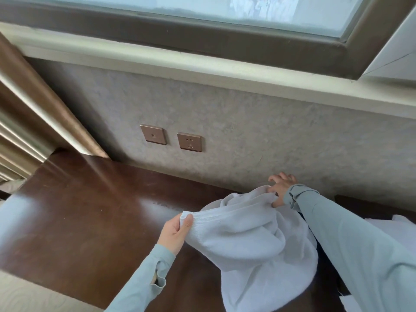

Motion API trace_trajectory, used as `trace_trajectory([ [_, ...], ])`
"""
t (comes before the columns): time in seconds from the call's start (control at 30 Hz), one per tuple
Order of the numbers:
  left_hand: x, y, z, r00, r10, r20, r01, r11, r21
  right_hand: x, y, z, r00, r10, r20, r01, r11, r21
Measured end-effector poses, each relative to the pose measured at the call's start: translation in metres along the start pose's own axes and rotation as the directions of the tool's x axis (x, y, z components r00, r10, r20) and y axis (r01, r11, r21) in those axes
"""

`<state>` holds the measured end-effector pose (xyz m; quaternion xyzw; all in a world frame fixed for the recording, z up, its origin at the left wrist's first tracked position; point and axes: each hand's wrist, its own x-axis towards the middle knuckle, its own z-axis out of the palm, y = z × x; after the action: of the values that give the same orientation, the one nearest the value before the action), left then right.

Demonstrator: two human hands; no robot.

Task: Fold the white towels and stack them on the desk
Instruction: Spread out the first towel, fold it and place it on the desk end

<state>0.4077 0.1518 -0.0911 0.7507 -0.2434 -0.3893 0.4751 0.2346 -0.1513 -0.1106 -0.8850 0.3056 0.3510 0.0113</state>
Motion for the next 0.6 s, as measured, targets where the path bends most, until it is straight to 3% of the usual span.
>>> trace_trajectory([
  [0.17, 0.002, 0.003, 0.0, 0.996, -0.045, -0.076, 0.048, 0.998, 0.038, -0.006, -0.007, -0.006, 0.992, 0.025, 0.123, -0.028, 0.999, 0.024],
  [0.3, 0.001, 0.006, -0.004, 0.963, -0.127, -0.236, 0.121, 0.992, -0.041, -0.012, -0.014, 0.005, 0.995, 0.045, 0.092, -0.073, 0.939, 0.336],
  [0.37, 0.0, 0.01, -0.009, 0.937, -0.169, -0.307, 0.153, 0.985, -0.077, -0.026, -0.016, 0.006, 0.997, 0.074, -0.002, -0.058, 0.803, 0.593],
  [0.43, -0.001, 0.019, -0.014, 0.921, -0.152, -0.358, 0.137, 0.988, -0.069, -0.04, -0.017, 0.006, 0.977, 0.179, -0.114, 0.019, 0.461, 0.887],
  [0.47, -0.002, 0.028, -0.017, 0.917, -0.119, -0.381, 0.109, 0.993, -0.047, -0.052, -0.018, 0.002, 0.959, 0.238, -0.153, 0.083, 0.283, 0.956],
  [0.5, -0.002, 0.038, -0.02, 0.914, -0.082, -0.396, 0.075, 0.997, -0.034, -0.063, -0.017, -0.001, 0.942, 0.288, -0.174, 0.127, 0.176, 0.976],
  [0.53, -0.003, 0.05, -0.022, 0.91, -0.053, -0.412, 0.044, 0.999, -0.031, -0.074, -0.016, -0.007, 0.921, 0.33, -0.208, 0.178, 0.121, 0.977],
  [0.6, -0.002, 0.08, -0.03, 0.902, 0.018, -0.431, -0.038, 0.999, -0.037, -0.108, -0.011, -0.028, 0.873, 0.377, -0.31, 0.25, 0.201, 0.947],
])
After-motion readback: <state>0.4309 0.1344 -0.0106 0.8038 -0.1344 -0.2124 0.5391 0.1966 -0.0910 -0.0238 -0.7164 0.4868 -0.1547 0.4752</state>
